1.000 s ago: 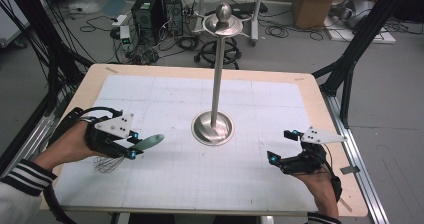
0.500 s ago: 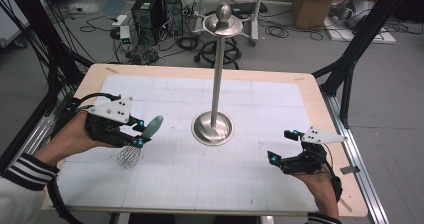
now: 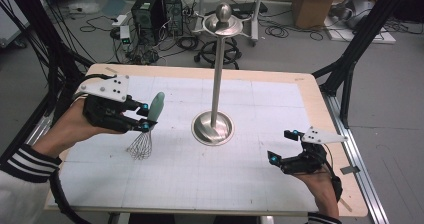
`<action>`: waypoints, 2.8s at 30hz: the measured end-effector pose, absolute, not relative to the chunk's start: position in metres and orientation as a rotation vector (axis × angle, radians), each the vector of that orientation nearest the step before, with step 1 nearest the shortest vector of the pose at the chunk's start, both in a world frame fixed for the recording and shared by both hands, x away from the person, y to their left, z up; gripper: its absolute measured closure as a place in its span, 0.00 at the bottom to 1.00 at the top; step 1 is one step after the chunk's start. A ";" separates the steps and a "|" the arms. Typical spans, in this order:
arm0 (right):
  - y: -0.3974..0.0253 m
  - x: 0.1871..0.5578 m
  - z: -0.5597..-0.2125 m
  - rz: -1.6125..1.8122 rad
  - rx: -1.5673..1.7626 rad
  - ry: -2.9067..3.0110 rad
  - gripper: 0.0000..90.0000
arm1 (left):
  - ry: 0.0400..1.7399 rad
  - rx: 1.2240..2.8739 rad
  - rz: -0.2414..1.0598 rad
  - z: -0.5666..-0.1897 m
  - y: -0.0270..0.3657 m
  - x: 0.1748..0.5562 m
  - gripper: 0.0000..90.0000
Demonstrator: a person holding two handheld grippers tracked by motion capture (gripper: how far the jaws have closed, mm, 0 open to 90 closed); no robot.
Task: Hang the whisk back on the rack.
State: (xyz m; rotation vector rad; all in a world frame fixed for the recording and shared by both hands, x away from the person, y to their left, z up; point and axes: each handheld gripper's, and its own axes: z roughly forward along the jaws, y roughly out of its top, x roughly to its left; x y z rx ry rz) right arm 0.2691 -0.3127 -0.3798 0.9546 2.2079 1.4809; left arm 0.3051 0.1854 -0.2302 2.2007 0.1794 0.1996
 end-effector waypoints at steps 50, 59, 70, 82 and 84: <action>-0.318 0.269 -0.384 1.491 0.967 2.205 0.01 | 0.205 2.158 0.257 -0.154 0.132 0.395 0.77; -0.318 0.269 -0.384 1.494 0.964 2.204 0.01 | 0.216 2.169 0.260 -0.156 0.126 0.401 0.77; -0.319 0.269 -0.384 1.493 0.960 2.204 0.01 | 0.233 2.166 0.252 -0.160 0.117 0.410 0.77; -0.319 0.269 -0.383 1.498 0.963 2.202 0.01 | 0.276 2.179 0.285 -0.168 0.109 0.412 0.75; -0.319 0.269 -0.383 1.498 0.959 2.200 0.01 | 0.276 2.177 0.300 -0.169 0.108 0.411 0.70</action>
